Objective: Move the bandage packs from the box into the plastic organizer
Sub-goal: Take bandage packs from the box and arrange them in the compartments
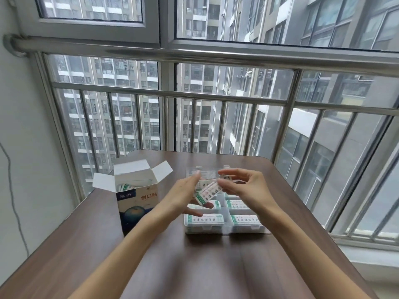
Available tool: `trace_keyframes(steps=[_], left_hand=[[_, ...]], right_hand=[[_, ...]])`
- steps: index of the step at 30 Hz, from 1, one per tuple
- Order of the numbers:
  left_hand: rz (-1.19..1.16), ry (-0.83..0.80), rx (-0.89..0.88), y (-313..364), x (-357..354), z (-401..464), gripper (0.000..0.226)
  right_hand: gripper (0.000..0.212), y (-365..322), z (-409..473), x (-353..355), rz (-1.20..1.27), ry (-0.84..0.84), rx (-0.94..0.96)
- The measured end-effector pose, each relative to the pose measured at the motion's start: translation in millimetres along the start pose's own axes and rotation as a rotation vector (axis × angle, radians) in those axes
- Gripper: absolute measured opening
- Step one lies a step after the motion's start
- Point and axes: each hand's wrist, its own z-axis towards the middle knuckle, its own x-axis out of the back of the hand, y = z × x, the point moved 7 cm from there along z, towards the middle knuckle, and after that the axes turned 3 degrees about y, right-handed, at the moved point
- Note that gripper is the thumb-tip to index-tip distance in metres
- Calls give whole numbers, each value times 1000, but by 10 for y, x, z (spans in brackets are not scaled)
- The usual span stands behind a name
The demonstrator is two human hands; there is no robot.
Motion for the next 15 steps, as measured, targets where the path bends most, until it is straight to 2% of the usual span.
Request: trace_keyframes(steps=[5,8,11,15], left_hand=[[165,37,-158,143,16,128,7],[209,54,-226,286,39,206,10],[259,34,-275,404,14,292,11],[397,96,-396,495,22,339,20]], right_hand=[[18,-168,60,-30,-32,58,106],[27,-248,157,-44,-190,-7,94],[30,-262,200,-118,-192,-159,19],[24,-269,216,-76,-157,-149,14]])
